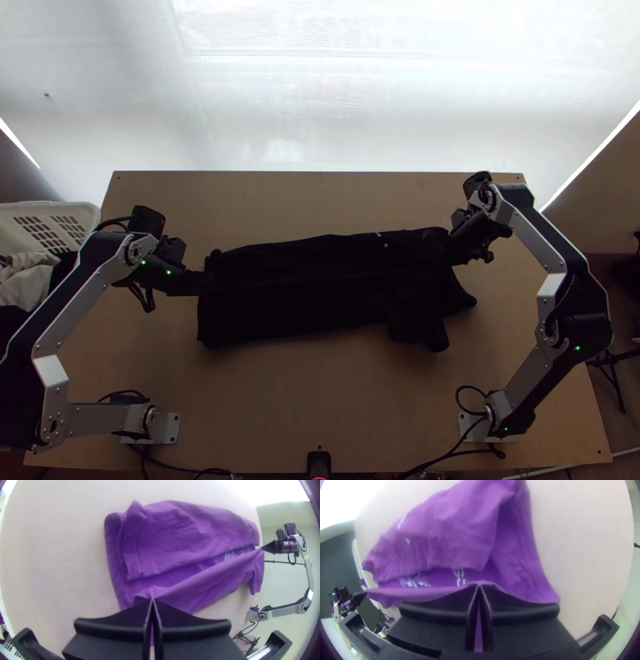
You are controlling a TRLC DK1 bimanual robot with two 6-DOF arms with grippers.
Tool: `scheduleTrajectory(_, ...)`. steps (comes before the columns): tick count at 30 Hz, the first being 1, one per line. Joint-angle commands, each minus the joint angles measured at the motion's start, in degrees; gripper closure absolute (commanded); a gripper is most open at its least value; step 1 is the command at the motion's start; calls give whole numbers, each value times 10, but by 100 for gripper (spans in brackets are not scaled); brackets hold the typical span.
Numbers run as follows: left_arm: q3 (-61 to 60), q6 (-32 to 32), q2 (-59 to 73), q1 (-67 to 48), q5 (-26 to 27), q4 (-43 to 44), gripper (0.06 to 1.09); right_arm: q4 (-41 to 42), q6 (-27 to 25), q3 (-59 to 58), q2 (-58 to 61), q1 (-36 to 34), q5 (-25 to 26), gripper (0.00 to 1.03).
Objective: Fold the t-shirt
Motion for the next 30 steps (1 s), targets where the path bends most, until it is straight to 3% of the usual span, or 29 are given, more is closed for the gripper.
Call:
scheduleTrajectory(1,21,-1,4,0,-2,2,105,-7,5,53,8,6,4,100)
scheduleTrajectory(30,124,-26,104,-17,-62,44,105,32,28,110,86,27,5,100)
